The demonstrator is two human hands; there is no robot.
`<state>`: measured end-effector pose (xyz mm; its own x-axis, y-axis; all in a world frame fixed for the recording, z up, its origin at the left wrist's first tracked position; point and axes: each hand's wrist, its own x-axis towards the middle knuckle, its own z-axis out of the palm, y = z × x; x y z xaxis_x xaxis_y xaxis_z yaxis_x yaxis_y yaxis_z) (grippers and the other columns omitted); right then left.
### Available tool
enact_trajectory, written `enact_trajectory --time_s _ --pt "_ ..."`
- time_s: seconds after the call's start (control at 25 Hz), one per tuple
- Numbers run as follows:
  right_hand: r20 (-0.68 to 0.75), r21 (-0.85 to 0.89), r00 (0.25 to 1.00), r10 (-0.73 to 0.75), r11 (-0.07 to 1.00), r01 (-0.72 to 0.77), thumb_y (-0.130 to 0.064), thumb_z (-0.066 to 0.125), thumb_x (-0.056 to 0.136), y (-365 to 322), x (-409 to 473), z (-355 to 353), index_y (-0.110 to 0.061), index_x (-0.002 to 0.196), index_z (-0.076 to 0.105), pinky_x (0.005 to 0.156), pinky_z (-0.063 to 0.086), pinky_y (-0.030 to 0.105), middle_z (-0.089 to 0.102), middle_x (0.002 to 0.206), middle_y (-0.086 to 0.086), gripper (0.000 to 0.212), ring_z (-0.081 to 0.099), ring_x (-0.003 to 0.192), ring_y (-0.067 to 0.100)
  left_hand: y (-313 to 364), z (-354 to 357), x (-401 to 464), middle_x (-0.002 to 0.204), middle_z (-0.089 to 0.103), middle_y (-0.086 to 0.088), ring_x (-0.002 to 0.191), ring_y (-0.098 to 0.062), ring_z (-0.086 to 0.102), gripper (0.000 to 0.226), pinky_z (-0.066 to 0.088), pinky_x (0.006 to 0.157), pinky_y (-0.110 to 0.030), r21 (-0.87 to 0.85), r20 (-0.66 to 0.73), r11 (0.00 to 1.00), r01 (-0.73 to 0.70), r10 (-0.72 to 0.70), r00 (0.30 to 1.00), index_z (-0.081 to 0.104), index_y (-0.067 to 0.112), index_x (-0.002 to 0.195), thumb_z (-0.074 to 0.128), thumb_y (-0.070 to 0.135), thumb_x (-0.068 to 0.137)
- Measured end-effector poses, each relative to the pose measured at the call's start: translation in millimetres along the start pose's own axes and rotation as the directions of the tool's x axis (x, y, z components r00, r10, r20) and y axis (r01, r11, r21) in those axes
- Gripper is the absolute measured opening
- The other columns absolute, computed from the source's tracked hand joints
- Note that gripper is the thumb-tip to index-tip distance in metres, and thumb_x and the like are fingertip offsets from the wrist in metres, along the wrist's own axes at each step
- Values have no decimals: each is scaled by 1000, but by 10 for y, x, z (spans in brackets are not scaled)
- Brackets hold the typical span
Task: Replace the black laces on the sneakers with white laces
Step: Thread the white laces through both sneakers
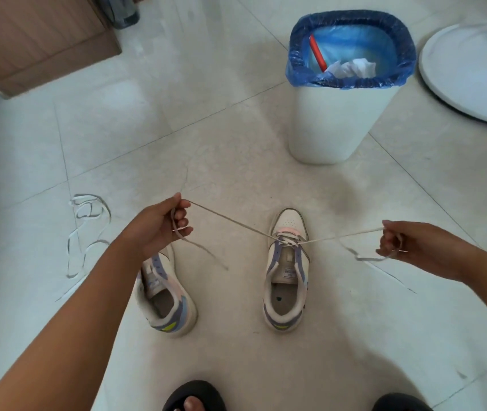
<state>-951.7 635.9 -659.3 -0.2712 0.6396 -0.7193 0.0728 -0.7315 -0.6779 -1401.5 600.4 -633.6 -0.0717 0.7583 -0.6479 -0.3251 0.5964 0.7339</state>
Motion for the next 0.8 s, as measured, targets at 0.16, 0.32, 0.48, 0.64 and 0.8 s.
enact_trajectory --time_s 0.16,0.32,0.48,0.64,0.8 --pt "-94 -642 992 -79 766 0 -25 59 90 57 -45 -87 -7 62 63 65 39 28 63 60 2 34 51 53 8 131 -106 -47 58 49 5 53 -9 53 36 55 61 -25 -137 -2 985 -102 102 995 63 18 68 45 31 97" --pt "-118 -526 990 -83 851 9 -22 57 92 0 -85 -85 -2 68 62 71 38 34 58 61 7 31 47 62 20 367 -407 -96 62 55 8 60 -6 58 40 54 71 -23 -337 -92 911 -236 218 972 60 23 57 48 36 94" --pt "-136 -459 990 -43 888 -24 -23 58 92 73 -77 -96 -1 75 61 76 37 35 56 71 12 28 54 65 19 361 -664 -161 86 62 5 82 -10 60 19 48 84 -29 -518 -285 778 -357 236 929 63 23 62 63 31 80" --pt "-207 -499 976 -62 865 -51 -22 58 91 153 7 -109 0 73 63 76 35 36 61 72 15 29 52 71 24 342 -720 -205 86 61 3 80 -11 59 5 46 83 -30 -585 -398 677 -447 241 885 70 21 76 68 25 76" --pt "-265 -561 960 -94 825 -74 -19 59 91 184 129 -75 3 75 68 67 39 29 69 80 19 28 57 73 25 253 -543 -117 69 37 6 60 -5 38 21 43 75 -23 -420 -496 805 -419 183 849 73 27 83 56 36 92"
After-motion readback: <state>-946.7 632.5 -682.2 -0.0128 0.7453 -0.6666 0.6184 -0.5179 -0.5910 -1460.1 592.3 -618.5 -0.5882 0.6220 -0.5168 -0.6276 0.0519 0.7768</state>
